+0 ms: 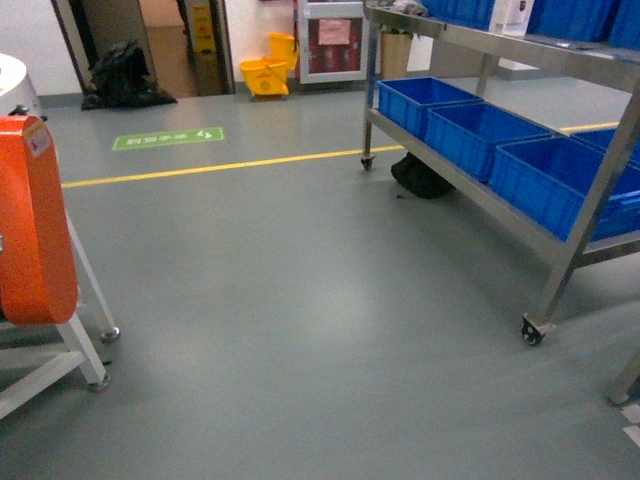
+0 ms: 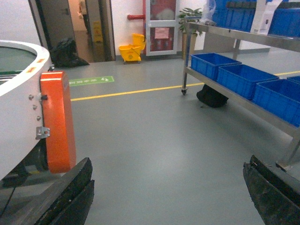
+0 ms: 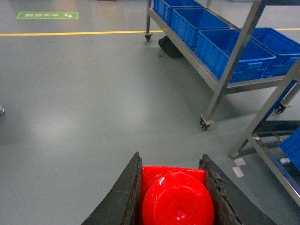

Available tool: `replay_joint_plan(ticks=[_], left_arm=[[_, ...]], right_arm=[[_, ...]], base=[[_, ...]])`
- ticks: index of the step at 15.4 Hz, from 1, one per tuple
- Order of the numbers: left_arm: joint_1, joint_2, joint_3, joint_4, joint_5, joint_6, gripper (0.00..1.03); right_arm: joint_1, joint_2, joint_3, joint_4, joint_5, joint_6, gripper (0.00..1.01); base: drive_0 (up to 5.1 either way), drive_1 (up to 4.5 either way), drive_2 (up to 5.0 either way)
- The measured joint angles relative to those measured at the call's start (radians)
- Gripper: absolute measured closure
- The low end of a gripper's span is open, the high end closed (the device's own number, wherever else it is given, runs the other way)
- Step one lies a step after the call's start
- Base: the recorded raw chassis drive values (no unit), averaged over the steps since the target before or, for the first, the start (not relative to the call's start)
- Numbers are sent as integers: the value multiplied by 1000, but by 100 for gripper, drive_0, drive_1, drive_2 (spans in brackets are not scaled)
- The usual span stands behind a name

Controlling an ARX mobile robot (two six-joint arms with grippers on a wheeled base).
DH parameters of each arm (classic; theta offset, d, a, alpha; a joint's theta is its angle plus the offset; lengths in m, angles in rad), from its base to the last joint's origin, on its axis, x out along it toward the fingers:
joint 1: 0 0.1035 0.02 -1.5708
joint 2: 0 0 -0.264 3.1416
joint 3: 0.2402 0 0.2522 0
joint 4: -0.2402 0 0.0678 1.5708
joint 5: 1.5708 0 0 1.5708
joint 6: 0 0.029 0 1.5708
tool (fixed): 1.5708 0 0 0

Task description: Pick red block from blue box to shelf

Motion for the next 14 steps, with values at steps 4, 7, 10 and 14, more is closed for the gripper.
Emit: replay_joint_plan(ticks=[4,7,10,14], left_arm=[[0,0,0,0,0,0,5],[0,0,0,0,0,0,5],[0,0,0,0,0,0,5],[0,0,0,0,0,0,5]], right_arm=[[0,0,0,0,0,0,73],[0,0,0,0,0,0,73],[0,0,0,0,0,0,73],[0,0,0,0,0,0,73]], base=[[-197,-197,-197],[-197,-197,-197],[-165,-165,-165],[-149,-149,-149]])
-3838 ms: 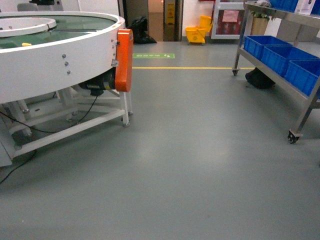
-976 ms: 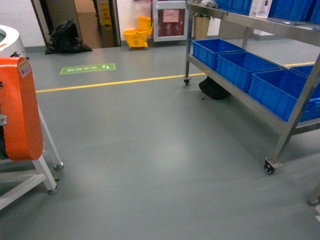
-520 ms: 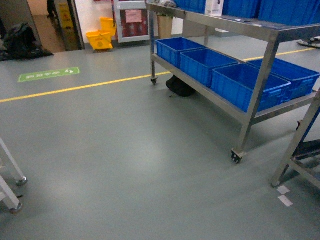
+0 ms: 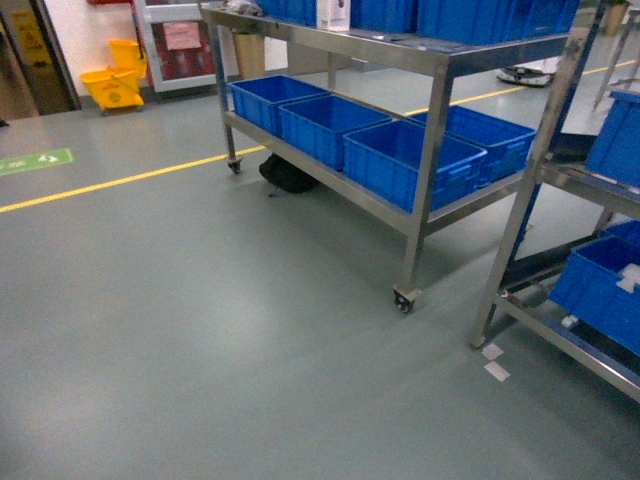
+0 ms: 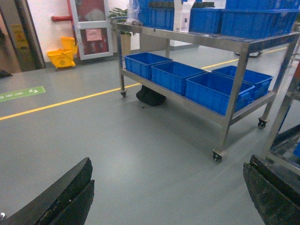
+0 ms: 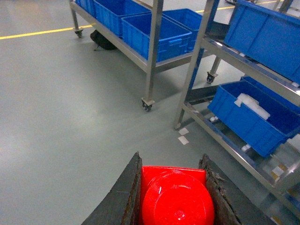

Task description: Pick red block from blue box to shelf

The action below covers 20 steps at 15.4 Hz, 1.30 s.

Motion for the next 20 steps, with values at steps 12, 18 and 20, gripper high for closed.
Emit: replay_joint_plan(ticks=[12,18,20], left_arm=[[0,0,0,0,0,0,5],[0,0,0,0,0,0,5],[0,0,0,0,0,0,5]], right_arm=[[0,0,0,0,0,0,73],[0,0,0,0,0,0,73],[0,0,0,0,0,0,73]], base=[[-153,-153,-153],[-153,-153,-153],[-153,-153,-153]])
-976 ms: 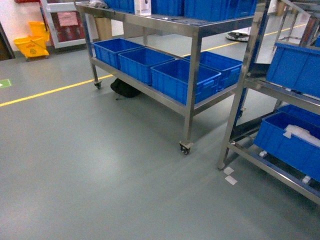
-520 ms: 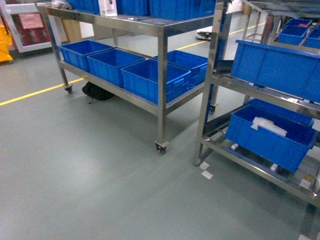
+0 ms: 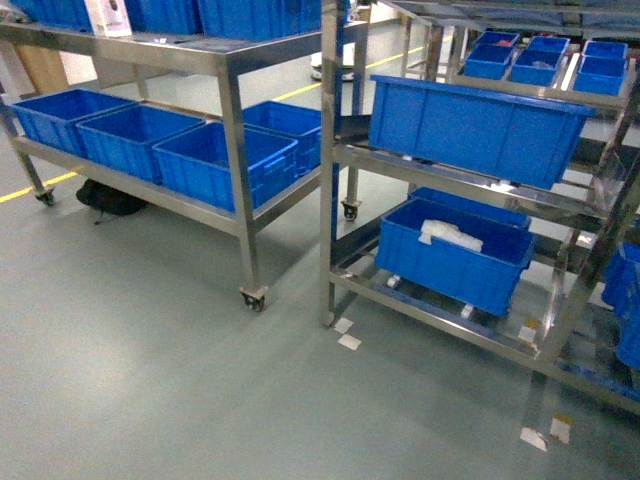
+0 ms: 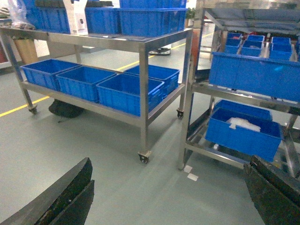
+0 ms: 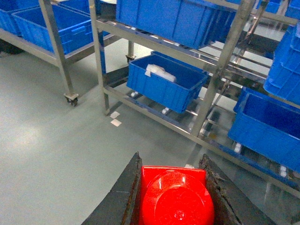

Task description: Pick red block from blue box to shelf

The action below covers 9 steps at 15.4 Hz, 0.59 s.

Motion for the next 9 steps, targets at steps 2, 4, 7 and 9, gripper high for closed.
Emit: replay_joint_plan(ticks=[2,4,7,9], left_arm=[[0,0,0,0,0,0,5],[0,0,0,0,0,0,5],[0,0,0,0,0,0,5],[0,0,0,0,0,0,5]], right_arm=[[0,0,0,0,0,0,73],[0,0,0,0,0,0,73],[0,0,0,0,0,0,73],[0,0,0,0,0,0,73]], base=[[-153,-153,-153],[-153,-153,-153],[-153,-153,-153],[-165,-17,-314]])
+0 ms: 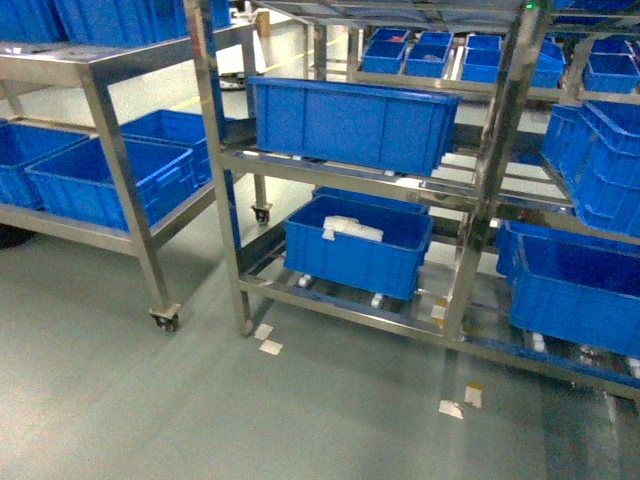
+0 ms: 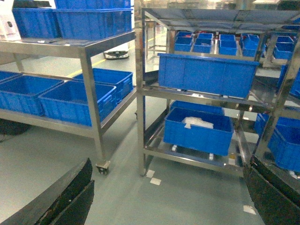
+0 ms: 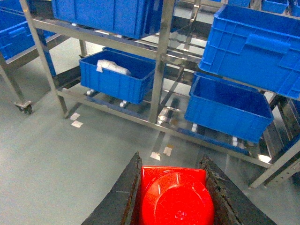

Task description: Pick red block from blue box to shelf

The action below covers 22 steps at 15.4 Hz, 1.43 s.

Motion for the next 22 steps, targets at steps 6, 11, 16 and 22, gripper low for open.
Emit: replay_joint_plan(ticks=[6,11,16,22], left_arm=[[-1,0,0,0,0,0,5],[-1,0,0,3,0,0,5],[-1,0,0,0,0,0,5],[-1,0,0,-1,0,0,5]], right_arm=[[0,0,0,2,0,0,73],[0,0,0,5,0,0,73],[0,0,0,5,0,0,73],[0,0,0,-2,0,0,73]], base=[[-175,166,-515],[-59,370,-488],[13,442,-415],[-2,374,-378]])
